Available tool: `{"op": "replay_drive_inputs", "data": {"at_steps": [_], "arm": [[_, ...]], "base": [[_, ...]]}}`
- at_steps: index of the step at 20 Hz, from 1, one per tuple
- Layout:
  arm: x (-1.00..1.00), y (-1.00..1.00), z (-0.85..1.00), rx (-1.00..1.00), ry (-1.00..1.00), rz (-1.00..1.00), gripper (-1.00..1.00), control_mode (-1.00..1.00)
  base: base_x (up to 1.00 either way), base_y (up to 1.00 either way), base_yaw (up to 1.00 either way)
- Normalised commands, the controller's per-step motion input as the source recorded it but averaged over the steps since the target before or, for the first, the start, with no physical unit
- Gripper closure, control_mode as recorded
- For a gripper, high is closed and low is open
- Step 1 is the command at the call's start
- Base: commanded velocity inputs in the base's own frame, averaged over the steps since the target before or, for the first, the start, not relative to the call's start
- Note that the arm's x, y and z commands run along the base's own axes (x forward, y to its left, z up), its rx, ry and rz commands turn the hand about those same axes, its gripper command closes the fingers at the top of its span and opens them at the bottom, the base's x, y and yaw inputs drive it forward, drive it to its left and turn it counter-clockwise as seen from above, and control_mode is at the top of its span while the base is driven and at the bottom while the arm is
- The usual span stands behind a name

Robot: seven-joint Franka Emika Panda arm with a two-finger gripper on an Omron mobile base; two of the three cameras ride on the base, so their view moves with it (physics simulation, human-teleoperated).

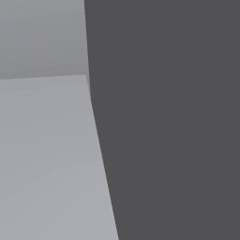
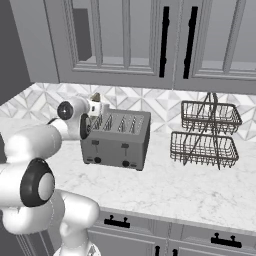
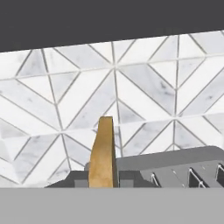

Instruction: Start the toaster. Once the lever pops up, take the bread to the plate on the dining counter.

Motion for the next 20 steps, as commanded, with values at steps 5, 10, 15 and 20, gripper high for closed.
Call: {"op": "replay_drive_inputs", "data": {"at_steps": [5, 10, 15, 20], "arm": [[-0.64, 0.00, 0.74, 0.00, 0.12, 0.00, 1.00, -1.00], [-0.83, 0.00, 0.45, 0.00, 0.21, 0.00, 1.00, -1.00], [-1.00, -0.02, 0.03, 0.00, 0.16, 0.00, 1.00, -1.00], [-1.00, -0.13, 0.00, 0.00, 0.07, 0.00, 1.00, -1.00]], "base": [[0.00, 0.00, 0.00], [0.00, 0.00, 0.00], [0.00, 0.00, 0.00], [0.00, 0.00, 0.00]]}}
